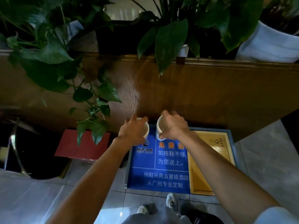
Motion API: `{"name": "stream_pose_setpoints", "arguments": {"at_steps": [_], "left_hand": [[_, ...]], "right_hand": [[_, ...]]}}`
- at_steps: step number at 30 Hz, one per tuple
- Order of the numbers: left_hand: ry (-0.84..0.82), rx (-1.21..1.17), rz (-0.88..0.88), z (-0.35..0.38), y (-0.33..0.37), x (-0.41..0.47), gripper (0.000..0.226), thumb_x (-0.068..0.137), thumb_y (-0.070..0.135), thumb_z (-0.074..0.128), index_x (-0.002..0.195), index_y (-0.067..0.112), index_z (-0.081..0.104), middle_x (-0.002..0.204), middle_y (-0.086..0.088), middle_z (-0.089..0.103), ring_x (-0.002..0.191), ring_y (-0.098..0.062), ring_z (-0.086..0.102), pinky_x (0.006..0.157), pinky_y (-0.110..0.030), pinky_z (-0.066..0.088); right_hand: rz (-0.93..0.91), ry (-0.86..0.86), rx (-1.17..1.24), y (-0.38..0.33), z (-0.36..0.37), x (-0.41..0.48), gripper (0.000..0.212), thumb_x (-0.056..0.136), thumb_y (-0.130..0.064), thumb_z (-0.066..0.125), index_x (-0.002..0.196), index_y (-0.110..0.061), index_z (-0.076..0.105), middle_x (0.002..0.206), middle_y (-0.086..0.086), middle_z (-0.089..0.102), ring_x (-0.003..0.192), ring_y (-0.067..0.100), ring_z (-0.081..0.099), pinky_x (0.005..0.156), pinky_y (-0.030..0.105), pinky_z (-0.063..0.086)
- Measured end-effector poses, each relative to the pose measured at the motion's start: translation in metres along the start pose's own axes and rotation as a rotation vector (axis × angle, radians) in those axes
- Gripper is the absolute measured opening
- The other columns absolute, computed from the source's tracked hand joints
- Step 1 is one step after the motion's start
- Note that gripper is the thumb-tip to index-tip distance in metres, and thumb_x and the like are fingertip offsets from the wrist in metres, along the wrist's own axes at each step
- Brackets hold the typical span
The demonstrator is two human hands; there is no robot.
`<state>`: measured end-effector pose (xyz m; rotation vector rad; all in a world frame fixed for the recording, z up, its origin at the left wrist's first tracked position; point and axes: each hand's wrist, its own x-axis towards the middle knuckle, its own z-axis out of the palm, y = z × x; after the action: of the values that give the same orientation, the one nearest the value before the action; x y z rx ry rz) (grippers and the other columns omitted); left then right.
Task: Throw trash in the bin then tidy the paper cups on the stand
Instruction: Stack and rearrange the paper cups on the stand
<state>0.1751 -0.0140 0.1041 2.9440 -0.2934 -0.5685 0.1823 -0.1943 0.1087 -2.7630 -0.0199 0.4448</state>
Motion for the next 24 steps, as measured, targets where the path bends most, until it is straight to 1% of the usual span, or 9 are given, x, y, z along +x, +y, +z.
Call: {"name": "stream_pose_setpoints", "arguments": {"at_steps": [5, 9, 12, 15, 19, 24], "left_hand": [[-0.003, -0.009, -0.014, 0.001, -0.006, 0.017, 0.084, 0.061, 0.036, 0.085, 0.128, 0.037, 0.035, 0.137, -0.009, 0.034, 0.119, -0.043, 0.046, 0.086, -0.051, 0.055], [-0.009, -0.004, -0.014, 0.005, -0.009, 0.031, 0.085, 0.064, 0.032, 0.084, 0.129, 0.039, 0.031, 0.14, -0.007, 0.03, 0.123, -0.044, 0.043, 0.086, -0.052, 0.055], [-0.028, 0.014, 0.009, 0.009, -0.01, 0.038, 0.085, 0.065, 0.031, 0.084, 0.131, 0.038, 0.032, 0.142, -0.008, 0.028, 0.125, -0.043, 0.042, 0.089, -0.052, 0.055], [-0.024, 0.034, 0.024, 0.011, -0.01, 0.043, 0.086, 0.065, 0.033, 0.086, 0.134, 0.036, 0.034, 0.144, -0.009, 0.03, 0.126, -0.042, 0.043, 0.091, -0.051, 0.054], [-0.073, 0.063, 0.042, 0.006, -0.009, 0.052, 0.092, 0.064, 0.035, 0.087, 0.139, 0.033, 0.034, 0.146, -0.008, 0.032, 0.129, -0.038, 0.041, 0.1, -0.05, 0.049], [-0.135, 0.003, -0.011, 0.0, -0.007, 0.06, 0.098, 0.061, 0.031, 0.089, 0.14, 0.037, 0.032, 0.148, -0.006, 0.031, 0.13, -0.04, 0.041, 0.096, -0.052, 0.051]], "right_hand": [[0.005, -0.015, -0.008, -0.003, 0.005, 0.016, 0.087, 0.048, -0.042, 0.092, 0.12, -0.026, 0.045, 0.117, 0.009, 0.053, 0.106, 0.038, 0.06, 0.078, 0.042, 0.051], [0.023, -0.019, -0.006, -0.005, 0.014, 0.026, 0.086, 0.05, -0.043, 0.092, 0.12, -0.027, 0.044, 0.117, 0.008, 0.054, 0.106, 0.037, 0.061, 0.077, 0.042, 0.051], [0.032, -0.03, 0.004, -0.004, 0.02, 0.03, 0.085, 0.052, -0.042, 0.091, 0.121, -0.026, 0.044, 0.116, 0.009, 0.056, 0.105, 0.037, 0.061, 0.078, 0.042, 0.052], [0.05, -0.033, 0.003, -0.004, 0.024, 0.032, 0.083, 0.052, -0.039, 0.09, 0.119, -0.023, 0.046, 0.114, 0.012, 0.06, 0.1, 0.038, 0.063, 0.076, 0.042, 0.053], [0.068, -0.027, -0.022, -0.008, 0.027, 0.037, 0.084, 0.051, -0.037, 0.09, 0.12, -0.021, 0.046, 0.113, 0.013, 0.061, 0.099, 0.039, 0.064, 0.075, 0.041, 0.053], [0.093, -0.05, -0.057, -0.015, 0.028, 0.045, 0.086, 0.052, -0.039, 0.09, 0.121, -0.019, 0.044, 0.117, 0.014, 0.06, 0.103, 0.039, 0.062, 0.078, 0.042, 0.053]]}}
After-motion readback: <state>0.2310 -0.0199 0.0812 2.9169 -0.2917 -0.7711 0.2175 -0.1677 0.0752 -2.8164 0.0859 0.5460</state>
